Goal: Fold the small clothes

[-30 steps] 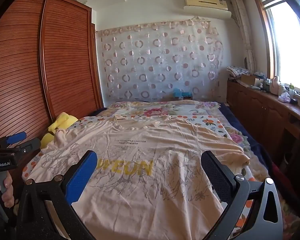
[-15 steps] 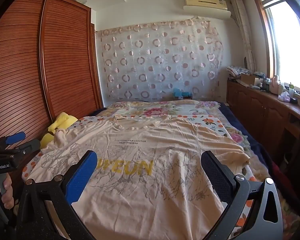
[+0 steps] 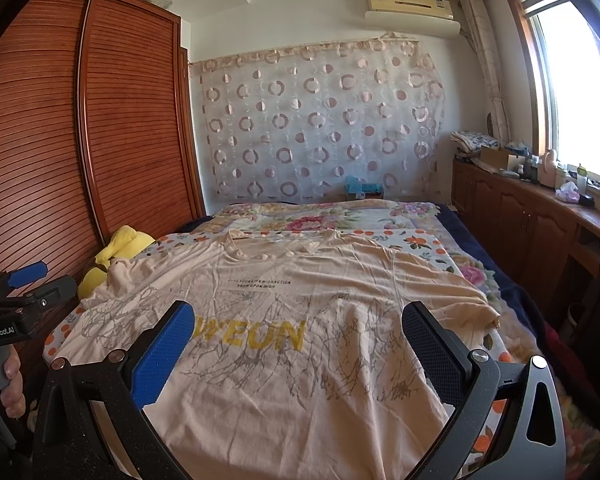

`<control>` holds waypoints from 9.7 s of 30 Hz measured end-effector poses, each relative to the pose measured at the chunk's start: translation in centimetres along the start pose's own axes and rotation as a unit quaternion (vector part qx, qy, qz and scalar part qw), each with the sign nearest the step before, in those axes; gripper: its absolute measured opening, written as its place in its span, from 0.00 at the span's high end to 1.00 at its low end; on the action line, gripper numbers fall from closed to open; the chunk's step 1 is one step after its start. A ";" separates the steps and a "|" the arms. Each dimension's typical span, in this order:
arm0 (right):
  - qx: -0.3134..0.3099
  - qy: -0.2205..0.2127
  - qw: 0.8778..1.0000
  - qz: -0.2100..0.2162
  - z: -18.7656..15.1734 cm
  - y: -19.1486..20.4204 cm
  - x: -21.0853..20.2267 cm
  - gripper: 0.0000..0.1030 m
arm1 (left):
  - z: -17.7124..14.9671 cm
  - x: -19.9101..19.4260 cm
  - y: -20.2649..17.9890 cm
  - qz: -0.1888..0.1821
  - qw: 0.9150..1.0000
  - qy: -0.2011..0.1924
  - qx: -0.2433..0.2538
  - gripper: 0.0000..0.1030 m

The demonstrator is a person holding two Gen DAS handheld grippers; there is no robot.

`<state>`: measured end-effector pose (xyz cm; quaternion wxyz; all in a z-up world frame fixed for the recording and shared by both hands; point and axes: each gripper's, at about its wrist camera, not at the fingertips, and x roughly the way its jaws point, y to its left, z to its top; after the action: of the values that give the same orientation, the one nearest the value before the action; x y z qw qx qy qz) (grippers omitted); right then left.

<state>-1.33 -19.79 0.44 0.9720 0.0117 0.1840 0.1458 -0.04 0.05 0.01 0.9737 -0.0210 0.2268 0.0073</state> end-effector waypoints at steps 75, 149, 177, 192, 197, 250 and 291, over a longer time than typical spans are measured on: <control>-0.041 0.017 0.998 0.051 -0.1 1.9 7.8 0.00 | -1.4 5.0 11.8 0.077 0.995 0.061 -0.029 0.00; -0.154 0.167 0.936 0.268 4.4 13.2 19.3 0.20 | -4.7 7.3 19.2 -0.004 0.985 0.167 -0.049 0.25; -0.100 0.168 0.943 0.271 7.4 15.7 26.0 0.94 | -5.6 7.2 17.9 -0.006 0.985 0.163 -0.048 0.25; -0.100 0.215 0.959 0.154 5.4 10.4 28.4 0.61 | -5.5 9.1 14.2 -0.022 0.983 0.182 -0.019 0.25; -0.103 0.234 0.961 0.108 5.4 10.0 31.3 0.58 | -5.8 9.5 14.0 -0.018 0.982 0.188 -0.015 0.25; 0.016 0.134 0.991 -0.021 0.6 -17.2 4.7 0.50 | -0.3 16.9 -3.8 -0.118 0.976 0.158 0.097 0.25; 0.006 0.208 0.975 -0.070 0.2 -19.0 10.2 0.94 | -1.5 20.1 -8.2 -0.135 0.955 0.225 0.140 0.15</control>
<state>13.09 -35.05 -4.39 0.9199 -0.0255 0.3839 0.0754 17.56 -8.14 -9.93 0.8823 0.0843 0.4341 -0.1611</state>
